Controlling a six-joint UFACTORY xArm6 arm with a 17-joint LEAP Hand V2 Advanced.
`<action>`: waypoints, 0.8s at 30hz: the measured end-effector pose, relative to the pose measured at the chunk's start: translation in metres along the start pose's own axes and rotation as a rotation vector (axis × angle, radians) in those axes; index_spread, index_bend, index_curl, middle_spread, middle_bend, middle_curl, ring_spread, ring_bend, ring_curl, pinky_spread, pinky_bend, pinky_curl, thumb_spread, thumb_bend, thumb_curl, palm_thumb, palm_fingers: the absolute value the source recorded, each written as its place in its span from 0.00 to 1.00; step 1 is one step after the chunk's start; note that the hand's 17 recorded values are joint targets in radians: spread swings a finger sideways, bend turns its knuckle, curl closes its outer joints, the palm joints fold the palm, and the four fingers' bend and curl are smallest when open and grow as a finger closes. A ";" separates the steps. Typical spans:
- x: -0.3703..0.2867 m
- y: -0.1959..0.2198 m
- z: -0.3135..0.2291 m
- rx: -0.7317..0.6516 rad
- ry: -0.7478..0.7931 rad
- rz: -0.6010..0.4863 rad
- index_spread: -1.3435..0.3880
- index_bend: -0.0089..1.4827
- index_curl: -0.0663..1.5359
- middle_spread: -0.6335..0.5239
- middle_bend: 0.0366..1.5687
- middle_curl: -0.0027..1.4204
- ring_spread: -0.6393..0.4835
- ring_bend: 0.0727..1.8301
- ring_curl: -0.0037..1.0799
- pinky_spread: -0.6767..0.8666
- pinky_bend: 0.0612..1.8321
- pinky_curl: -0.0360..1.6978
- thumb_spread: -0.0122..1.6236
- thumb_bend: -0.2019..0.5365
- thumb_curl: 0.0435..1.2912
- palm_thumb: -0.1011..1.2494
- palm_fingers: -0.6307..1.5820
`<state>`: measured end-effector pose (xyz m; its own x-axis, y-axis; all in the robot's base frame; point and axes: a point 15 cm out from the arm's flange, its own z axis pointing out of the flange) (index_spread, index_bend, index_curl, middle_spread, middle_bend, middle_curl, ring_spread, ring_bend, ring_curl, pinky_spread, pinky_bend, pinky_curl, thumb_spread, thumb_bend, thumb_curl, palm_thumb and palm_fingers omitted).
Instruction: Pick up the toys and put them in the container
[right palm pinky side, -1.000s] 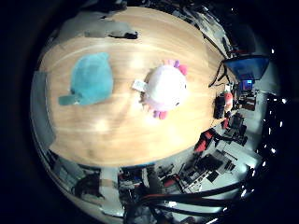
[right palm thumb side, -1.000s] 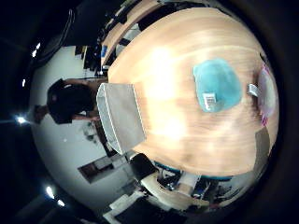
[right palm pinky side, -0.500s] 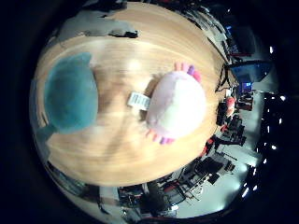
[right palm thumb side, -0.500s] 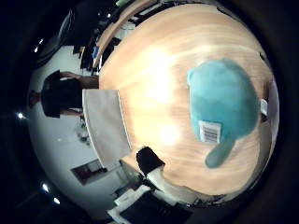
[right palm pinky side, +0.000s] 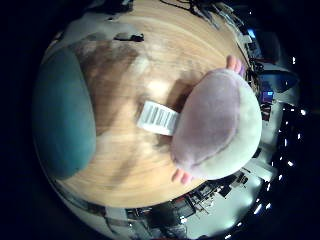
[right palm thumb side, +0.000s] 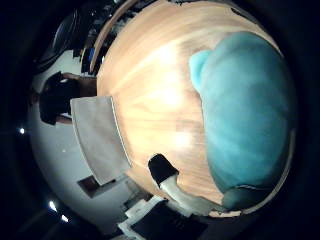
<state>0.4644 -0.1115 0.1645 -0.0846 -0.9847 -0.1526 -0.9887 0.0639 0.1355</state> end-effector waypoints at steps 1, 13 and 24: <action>0.000 0.000 0.001 -0.001 -0.002 0.002 0.53 0.09 0.20 0.47 0.10 0.25 0.60 0.35 0.25 0.67 0.58 0.11 0.57 0.28 0.22 0.31 0.40; 0.001 0.003 -0.011 0.033 -0.017 0.039 0.52 0.14 0.19 0.31 0.26 0.33 0.24 0.58 0.38 0.15 0.71 0.16 0.62 0.58 0.30 0.81 0.75; 0.003 0.026 -0.066 0.071 -0.021 0.058 0.49 0.26 0.29 0.21 0.34 0.39 0.22 0.58 0.41 0.04 0.61 0.15 0.55 0.48 0.31 0.91 0.81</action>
<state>0.4466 -0.1237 0.2326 -0.1439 -0.9753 -0.1675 -0.9883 0.1329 0.0748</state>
